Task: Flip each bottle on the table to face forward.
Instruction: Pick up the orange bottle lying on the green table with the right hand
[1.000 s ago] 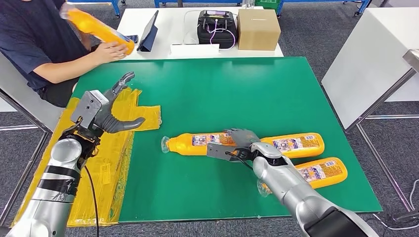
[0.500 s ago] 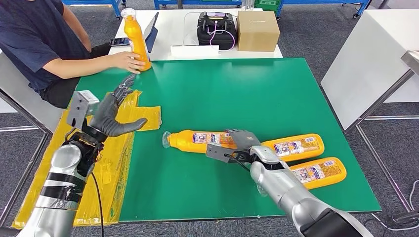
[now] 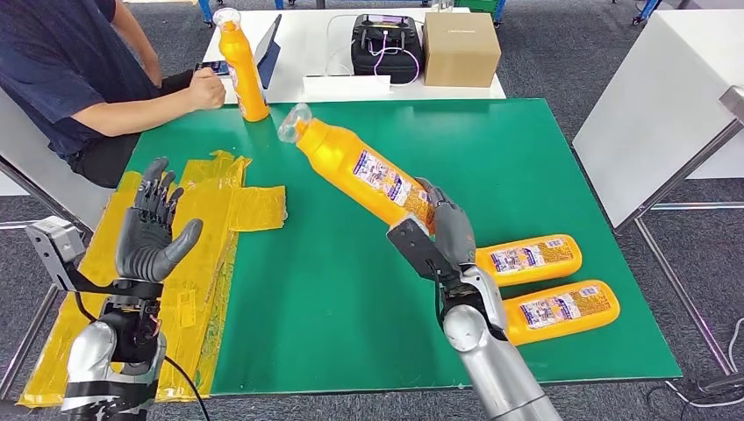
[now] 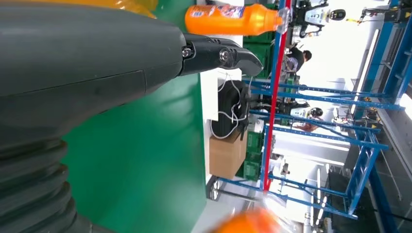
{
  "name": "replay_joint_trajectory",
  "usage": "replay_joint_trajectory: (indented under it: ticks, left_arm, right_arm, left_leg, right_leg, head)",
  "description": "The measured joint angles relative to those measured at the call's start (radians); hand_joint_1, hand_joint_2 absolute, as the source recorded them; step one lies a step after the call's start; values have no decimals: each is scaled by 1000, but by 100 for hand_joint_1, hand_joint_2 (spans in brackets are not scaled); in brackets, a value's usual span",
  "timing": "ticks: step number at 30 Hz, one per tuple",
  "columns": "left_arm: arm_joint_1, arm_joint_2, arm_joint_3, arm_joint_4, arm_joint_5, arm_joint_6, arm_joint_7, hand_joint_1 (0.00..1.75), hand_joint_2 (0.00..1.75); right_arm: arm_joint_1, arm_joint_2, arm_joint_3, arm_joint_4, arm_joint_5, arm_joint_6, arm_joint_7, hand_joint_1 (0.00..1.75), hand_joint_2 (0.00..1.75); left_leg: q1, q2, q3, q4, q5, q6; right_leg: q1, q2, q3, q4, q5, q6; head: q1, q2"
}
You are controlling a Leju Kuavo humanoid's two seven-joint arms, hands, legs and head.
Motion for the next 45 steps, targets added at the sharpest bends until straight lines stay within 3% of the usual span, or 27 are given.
replay_joint_trajectory:
  ticks: [9,15,26,33,45]
  left_arm:
    - [69,-21,-42,-18,291,-95,149,0,175]
    - [128,-10,-129,-30,442,-171,163,0,175]
    - [157,3,-255,-94,360,-163,91,0,175]
    - [151,-2,-278,-121,278,-136,57,0,175]
    - [135,-22,-285,-123,287,-120,56,0,175]
  right_arm:
    - [91,15,0,-200,-35,-13,-55,175,175]
    - [96,15,37,-224,-60,28,-54,175,175]
    - [106,15,176,-218,-49,88,-44,175,175]
    - [103,25,265,-187,-55,126,-33,175,175]
    - [74,64,350,-82,-124,166,-36,175,175]
  left_leg:
    - [0,0,0,0,0,0]
    - [0,1,0,0,0,0]
    - [0,1,0,0,0,0]
    - [0,1,0,0,0,0]
    - [0,1,0,0,0,0]
  right_leg:
    - [0,0,0,0,0,0]
    - [0,0,0,0,0,0]
    - [0,0,0,0,0,0]
    - [0,0,0,0,0,0]
    - [0,0,0,0,0,0]
  head:
    - [0,0]
    - [0,0]
    - [0,0]
    - [0,0]
    - [0,0]
